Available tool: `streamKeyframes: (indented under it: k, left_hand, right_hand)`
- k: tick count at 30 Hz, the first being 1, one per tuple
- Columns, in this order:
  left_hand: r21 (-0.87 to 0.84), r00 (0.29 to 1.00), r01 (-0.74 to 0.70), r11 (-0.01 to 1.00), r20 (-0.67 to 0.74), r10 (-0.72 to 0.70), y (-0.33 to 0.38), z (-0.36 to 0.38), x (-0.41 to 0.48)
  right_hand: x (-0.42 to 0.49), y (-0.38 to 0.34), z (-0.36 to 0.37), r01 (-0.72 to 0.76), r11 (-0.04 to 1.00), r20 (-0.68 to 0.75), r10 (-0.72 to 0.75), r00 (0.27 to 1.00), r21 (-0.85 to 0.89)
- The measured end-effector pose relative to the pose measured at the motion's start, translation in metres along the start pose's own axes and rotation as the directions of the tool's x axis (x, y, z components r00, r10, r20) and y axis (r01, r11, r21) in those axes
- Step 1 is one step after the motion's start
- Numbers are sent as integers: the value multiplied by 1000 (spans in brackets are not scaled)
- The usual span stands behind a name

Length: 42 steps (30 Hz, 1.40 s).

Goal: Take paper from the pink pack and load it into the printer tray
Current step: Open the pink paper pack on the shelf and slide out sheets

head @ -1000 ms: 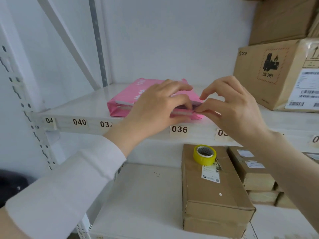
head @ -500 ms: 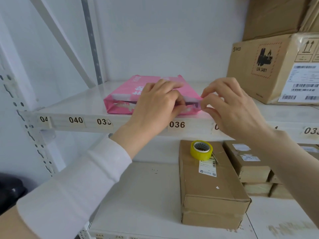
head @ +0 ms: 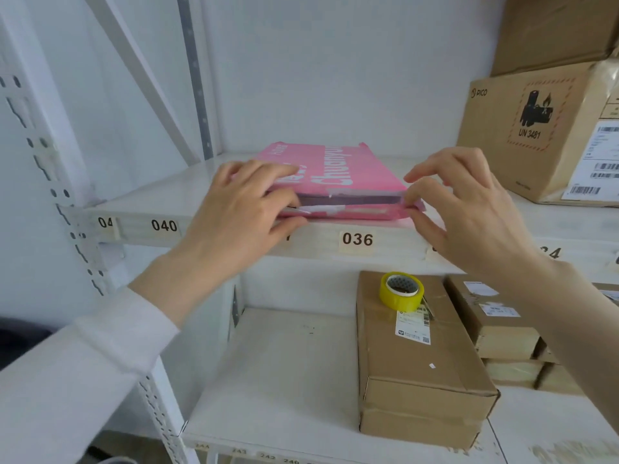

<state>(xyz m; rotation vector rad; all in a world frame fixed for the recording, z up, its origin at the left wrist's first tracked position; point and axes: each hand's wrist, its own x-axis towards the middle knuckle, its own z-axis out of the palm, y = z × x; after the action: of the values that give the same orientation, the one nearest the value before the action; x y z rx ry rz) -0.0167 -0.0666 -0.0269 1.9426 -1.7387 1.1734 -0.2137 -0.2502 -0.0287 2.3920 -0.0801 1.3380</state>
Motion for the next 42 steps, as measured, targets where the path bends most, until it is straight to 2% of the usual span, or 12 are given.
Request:
streamKeyframes:
  k: [8, 12, 18, 21, 27, 35, 40, 42]
  left_hand:
    - [103, 996, 80, 991, 27, -84, -50, -21, -26]
    - [139, 999, 31, 990, 37, -37, -55, -21, -23]
    - [78, 997, -17, 997, 74, 11, -59, -28, -24]
    - [92, 997, -35, 995, 71, 29, -65, -31, -28]
    - [97, 995, -37, 995, 99, 27, -66, -35, -29]
    - [28, 997, -43, 999, 62, 41, -33, -26, -19]
    - [-81, 1000, 19, 997, 6, -19, -21, -11, -18]
    - [-69, 999, 31, 997, -34, -34, -23, -7, -19]
  right_hand:
    - [29, -48, 22, 1, 986, 59, -11, 998, 164]
    - [42, -74, 35, -35, 998, 46, 33, 998, 52]
    - [70, -109, 55, -90, 986, -4, 91, 996, 140]
    - [72, -111, 59, -127, 976, -19, 133, 991, 179]
    - [58, -110, 59, -69, 972, -8, 72, 997, 226]
    - [32, -70, 42, -165, 980, -39, 170, 985, 109]
    - [18, -66, 37, -94, 990, -63, 101, 993, 108]
    - [11, -70, 37, -75, 994, -88, 82, 993, 76]
